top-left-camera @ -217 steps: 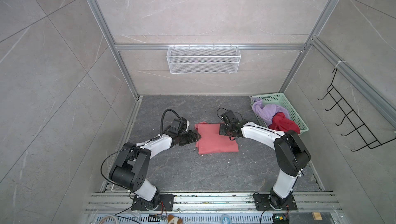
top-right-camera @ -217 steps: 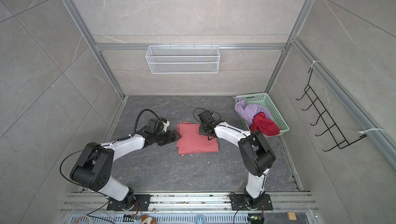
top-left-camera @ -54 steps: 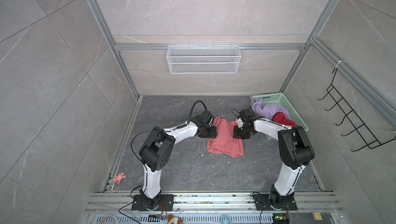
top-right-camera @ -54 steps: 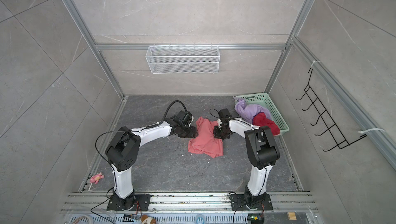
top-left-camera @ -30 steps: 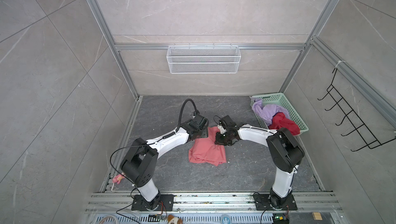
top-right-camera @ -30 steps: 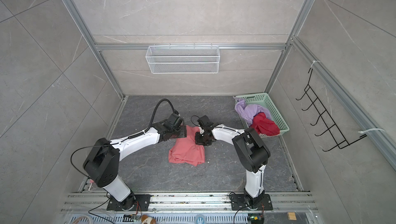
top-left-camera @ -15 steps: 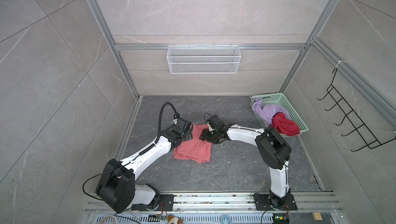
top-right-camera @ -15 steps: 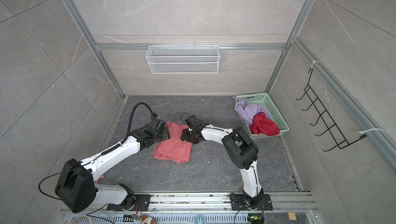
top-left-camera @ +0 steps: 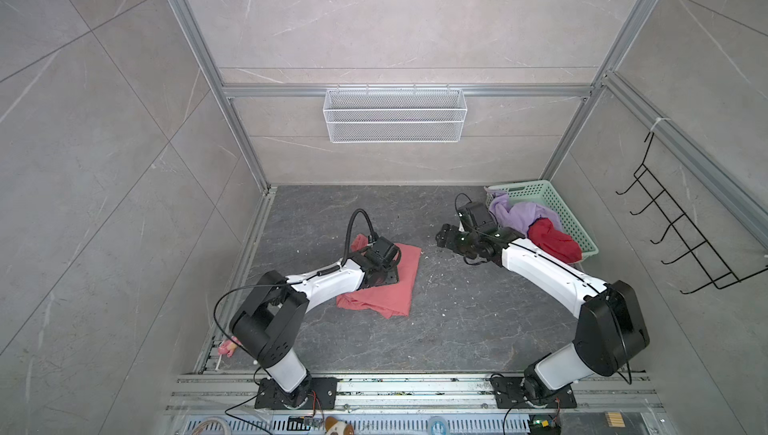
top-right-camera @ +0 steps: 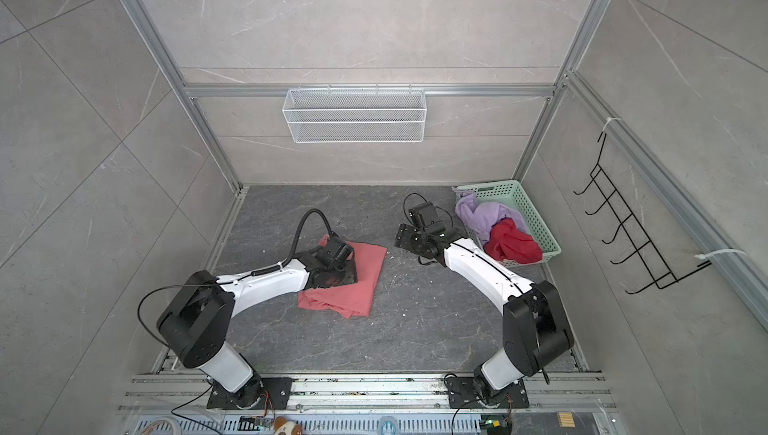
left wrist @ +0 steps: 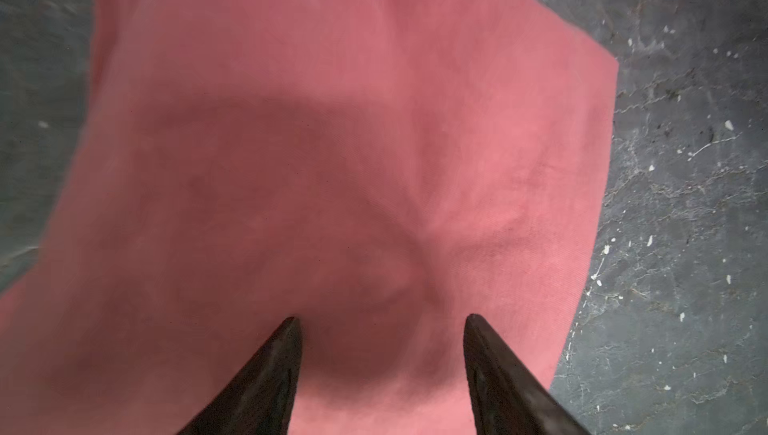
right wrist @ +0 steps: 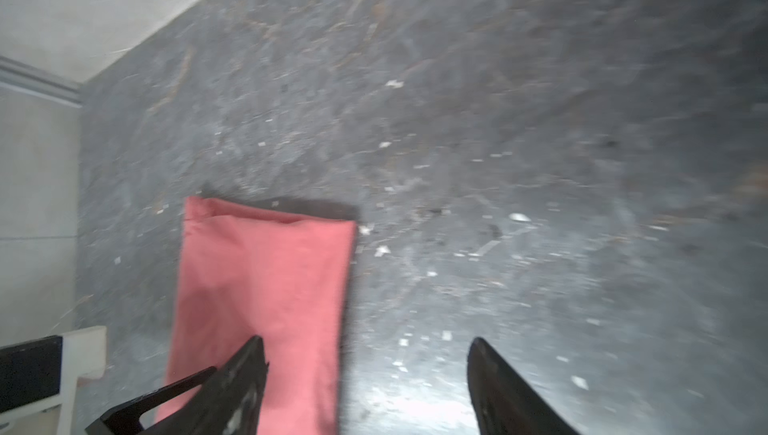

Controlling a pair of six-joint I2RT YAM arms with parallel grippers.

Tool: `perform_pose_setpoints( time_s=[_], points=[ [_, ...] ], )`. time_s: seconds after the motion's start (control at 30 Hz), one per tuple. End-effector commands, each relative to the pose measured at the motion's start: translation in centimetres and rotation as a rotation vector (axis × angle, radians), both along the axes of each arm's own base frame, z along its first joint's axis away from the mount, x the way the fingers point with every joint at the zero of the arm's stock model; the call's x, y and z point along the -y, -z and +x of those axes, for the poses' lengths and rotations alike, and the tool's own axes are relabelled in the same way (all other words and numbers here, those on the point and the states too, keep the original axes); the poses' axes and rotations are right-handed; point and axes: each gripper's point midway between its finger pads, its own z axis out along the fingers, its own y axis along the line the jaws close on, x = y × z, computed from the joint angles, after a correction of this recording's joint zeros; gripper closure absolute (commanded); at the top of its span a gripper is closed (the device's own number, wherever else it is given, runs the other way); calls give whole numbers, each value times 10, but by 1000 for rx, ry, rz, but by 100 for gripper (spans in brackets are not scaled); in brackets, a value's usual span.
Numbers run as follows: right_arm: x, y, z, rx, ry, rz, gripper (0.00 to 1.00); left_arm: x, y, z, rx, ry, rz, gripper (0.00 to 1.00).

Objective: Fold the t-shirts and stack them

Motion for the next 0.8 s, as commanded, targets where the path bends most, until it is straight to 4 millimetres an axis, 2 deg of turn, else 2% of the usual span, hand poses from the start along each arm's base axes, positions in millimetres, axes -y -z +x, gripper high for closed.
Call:
perform_pose_setpoints(
  time_s=[0.0, 0.13, 0.2, 0.33, 0.43, 0.53, 0.63, 0.77],
  points=[
    [21, 5, -14, -22, 11, -63, 23, 4, -4, 14, 22, -93, -45, 35],
    [29, 5, -19, -23, 29, -67, 23, -28, 16, 14, -9, -196, 27, 35],
    [31, 5, -19, -25, 34, -69, 23, -52, 27, 14, -38, -264, 42, 35],
    [34, 3, -19, -21, 43, -72, 23, -114, 45, 12, -76, -416, 68, 35],
    [37, 4, -20, -24, 54, -83, 23, -160, 45, 10, -80, -501, 80, 35],
    [40, 3, -20, -23, 63, -91, 23, -202, 37, 10, -71, -578, 98, 35],
    [43, 2, -21, -21, 71, -95, 23, -239, 26, 6, -49, -670, 107, 35],
    [46, 0, -21, -19, 80, -99, 23, -283, 23, 0, -42, -789, 110, 34]
  ],
)
